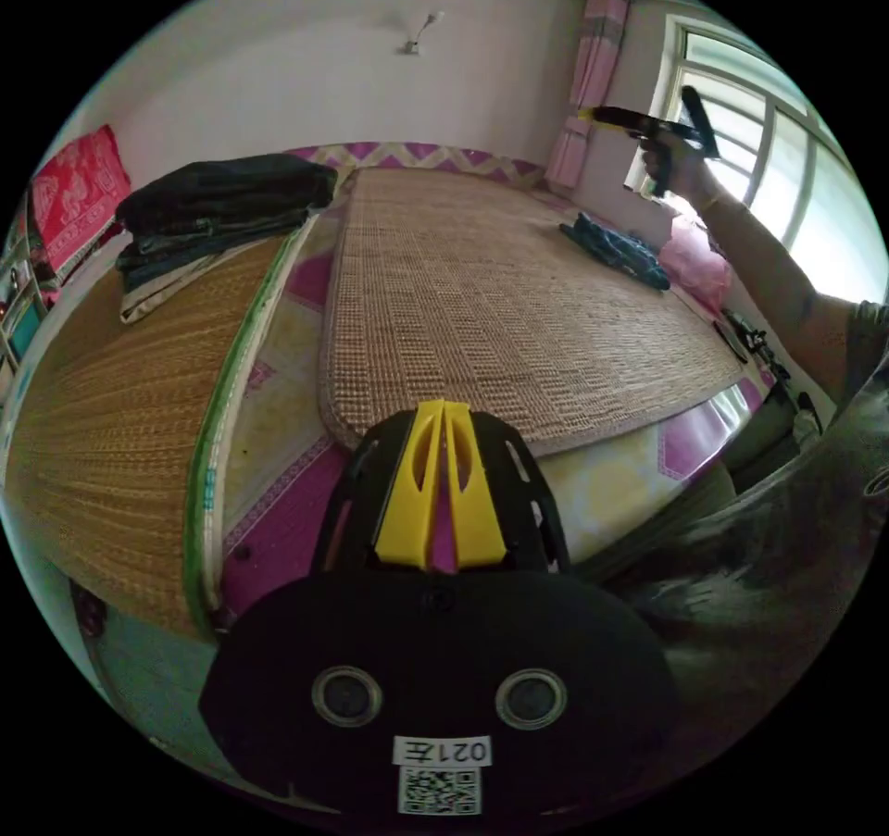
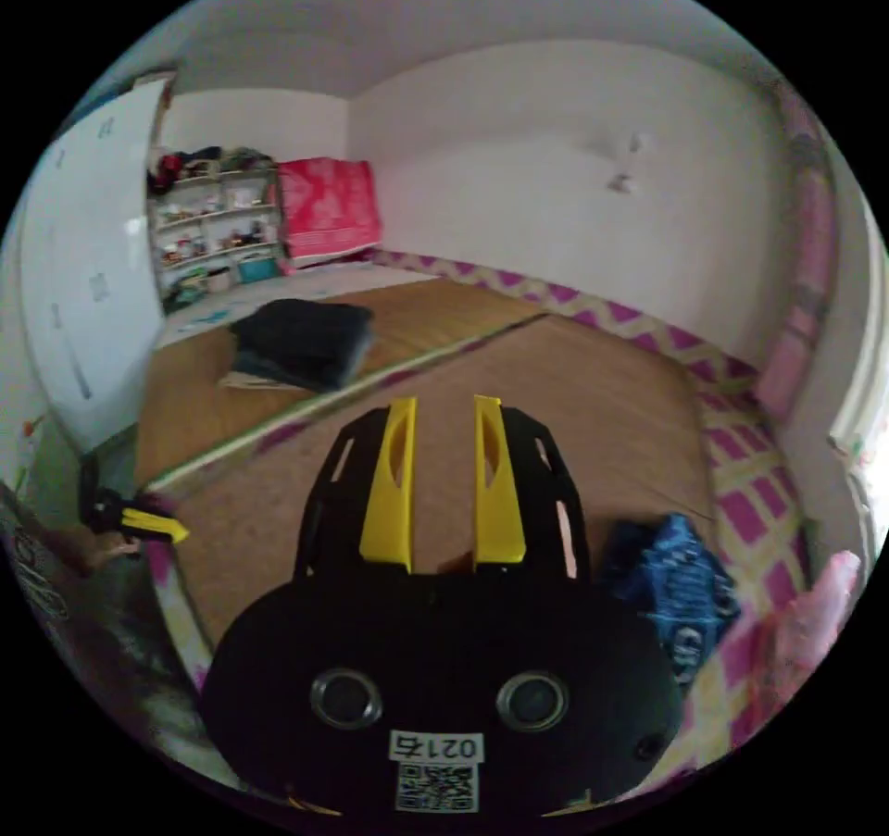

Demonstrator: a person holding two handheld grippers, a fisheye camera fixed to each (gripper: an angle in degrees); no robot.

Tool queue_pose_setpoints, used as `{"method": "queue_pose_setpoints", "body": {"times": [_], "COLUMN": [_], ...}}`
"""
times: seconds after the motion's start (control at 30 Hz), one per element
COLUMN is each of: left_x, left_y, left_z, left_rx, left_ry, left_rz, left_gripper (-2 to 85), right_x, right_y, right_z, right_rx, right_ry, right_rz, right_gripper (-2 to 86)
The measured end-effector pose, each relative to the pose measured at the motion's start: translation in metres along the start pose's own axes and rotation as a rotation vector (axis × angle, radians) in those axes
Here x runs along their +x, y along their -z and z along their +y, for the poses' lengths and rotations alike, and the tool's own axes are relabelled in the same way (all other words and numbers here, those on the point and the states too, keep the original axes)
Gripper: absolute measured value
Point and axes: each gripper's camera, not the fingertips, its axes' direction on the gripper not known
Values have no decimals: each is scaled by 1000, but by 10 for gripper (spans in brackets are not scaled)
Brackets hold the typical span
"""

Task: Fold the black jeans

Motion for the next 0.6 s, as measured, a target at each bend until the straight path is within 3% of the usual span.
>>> {"method": "queue_pose_setpoints", "body": {"times": [0.23, 0.4, 0.6], "left_x": [-39, -83, -131], "left_y": [89, 146, 194], "left_z": [17, 26, 21], "left_rx": [62, 56, 66], "left_ry": [64, 130, 184], "left_rz": [-75, -74, -17], "left_gripper": [-10, -10, -10], "right_x": [-236, -382, -466], "right_y": [-182, -297, -382], "right_z": [-44, -77, -89], "right_rx": [-56, -43, -74], "right_ry": [483, 779, 891], "right_rz": [-146, -45, 92], "right_gripper": [96, 128, 137]}}
